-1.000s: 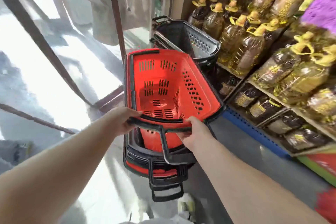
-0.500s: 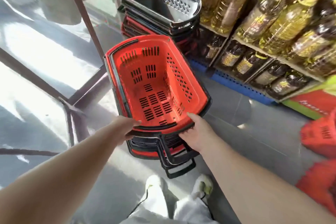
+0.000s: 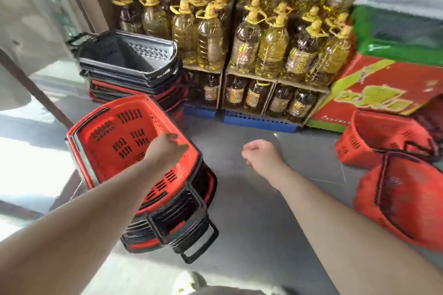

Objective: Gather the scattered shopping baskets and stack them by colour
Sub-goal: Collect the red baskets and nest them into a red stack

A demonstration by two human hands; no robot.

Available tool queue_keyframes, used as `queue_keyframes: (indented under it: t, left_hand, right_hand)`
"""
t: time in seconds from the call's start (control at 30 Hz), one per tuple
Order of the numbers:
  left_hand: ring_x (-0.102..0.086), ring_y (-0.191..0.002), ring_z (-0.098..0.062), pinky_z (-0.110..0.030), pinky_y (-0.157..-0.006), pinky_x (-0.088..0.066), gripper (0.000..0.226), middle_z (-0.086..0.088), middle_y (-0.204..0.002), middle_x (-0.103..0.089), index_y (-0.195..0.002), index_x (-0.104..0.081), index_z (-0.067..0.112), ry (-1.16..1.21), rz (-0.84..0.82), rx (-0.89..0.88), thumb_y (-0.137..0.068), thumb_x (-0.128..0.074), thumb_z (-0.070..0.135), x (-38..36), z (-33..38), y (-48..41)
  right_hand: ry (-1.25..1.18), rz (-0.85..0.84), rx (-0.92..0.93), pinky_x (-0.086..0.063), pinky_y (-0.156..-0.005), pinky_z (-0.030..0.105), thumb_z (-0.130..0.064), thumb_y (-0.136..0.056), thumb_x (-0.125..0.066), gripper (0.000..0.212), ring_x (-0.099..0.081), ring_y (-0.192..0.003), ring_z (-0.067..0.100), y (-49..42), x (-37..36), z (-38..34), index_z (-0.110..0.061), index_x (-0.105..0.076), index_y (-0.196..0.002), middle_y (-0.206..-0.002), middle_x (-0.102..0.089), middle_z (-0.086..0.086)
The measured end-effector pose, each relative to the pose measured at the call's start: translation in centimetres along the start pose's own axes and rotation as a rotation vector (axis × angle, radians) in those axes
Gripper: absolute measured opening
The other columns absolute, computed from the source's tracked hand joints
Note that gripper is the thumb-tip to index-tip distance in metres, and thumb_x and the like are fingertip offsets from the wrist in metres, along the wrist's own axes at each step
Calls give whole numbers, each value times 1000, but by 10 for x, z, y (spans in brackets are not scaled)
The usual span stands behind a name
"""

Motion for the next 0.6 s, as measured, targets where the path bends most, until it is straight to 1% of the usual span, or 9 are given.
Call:
queue_keyframes:
  t: [0.03, 0.1, 0.23, 0.27, 0.37, 0.43, 0.47, 0.53, 0.6]
  left_hand:
    - [-64, -106, -27, -28, -82, -49, 47, -12, -116, -67, -127, -58, 10, 40, -59, -49, -82, -67, 23, -20, 22, 4]
    - [-65, -105, -29, -27, -73, -52, 45, -14, -115, -65, -126, -56, 8, 100, -161, -89, -83, -67, 19, -58, 56, 14]
    - [-66, -76, -22, -37, -80, -57, 30, -2, -85, -68, -107, -64, 18, 60, -263, -172, -79, -71, 19, -160, 134, 46]
    - [-67, -80, -23, -38, -84, -57, 30, -2, -88, -68, -108, -65, 19, 71, -291, -181, -79, -71, 17, -180, 146, 51]
    - [-66, -101, -32, -47, -93, -53, 25, -13, -113, -68, -110, -65, 15, 64, -419, -215, -85, -63, 10, -258, 193, 73]
    - [-65, -104, -37, -50, -94, -52, 20, -17, -116, -67, -105, -64, 17, 67, -461, -238, -87, -62, 8, -301, 218, 88]
    - [-65, -103, -36, -49, -94, -52, 21, -16, -115, -67, -105, -64, 17, 59, -480, -247, -86, -62, 9, -320, 230, 96]
    - [-64, -105, -35, -44, -94, -52, 28, -14, -117, -66, -115, -62, 12, 3, -554, -276, -88, -59, 9, -356, 252, 109]
    - [-64, -100, -32, -35, -86, -52, 31, -14, -115, -65, -121, -59, 8, -66, -639, -305, -91, -53, 7, -390, 276, 116]
  right_hand:
    - [44, 41, 17, -50, -73, 30, -23, -82, -58, 13, -64, -84, 19, 4, 27, 11, -26, -63, -93, -87, -66, -4]
    - [99, 91, 34, -49, -75, 29, -24, -83, -57, 19, -62, -89, 18, 10, 71, 32, -25, -63, -102, -97, -66, -3]
    - [77, 253, -23, -42, -73, 25, -19, -84, -59, 29, -61, -94, 21, 18, 177, 99, -15, -62, -112, -108, -67, 5]
    - [70, 280, -38, -42, -73, 24, -18, -84, -60, 30, -62, -96, 23, 20, 196, 115, -13, -63, -113, -109, -67, 7]
    - [82, 372, -95, -43, -80, 25, -14, -83, -62, 31, -62, -105, 26, 26, 268, 171, -6, -64, -113, -115, -68, 12]
    - [91, 411, -132, -44, -91, 29, -12, -83, -63, 30, -60, -111, 27, 31, 306, 204, -3, -65, -112, -118, -66, 16]
    - [89, 431, -145, -45, -93, 31, -11, -83, -63, 30, -60, -112, 27, 33, 323, 218, -2, -66, -111, -118, -66, 17]
    - [84, 467, -192, -48, -90, 33, -12, -82, -62, 27, -63, -107, 27, 36, 352, 244, -4, -68, -107, -112, -69, 16]
    - [70, 483, -246, -50, -84, 34, -13, -81, -62, 23, -66, -98, 27, 35, 378, 265, -6, -70, -101, -104, -72, 15]
Point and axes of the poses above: each hand's wrist, its own y-axis away from the middle knuckle, its own x-axis out of the back of the hand, z = x × y, the point moved 1 cm from there along -y, towards the middle knuckle
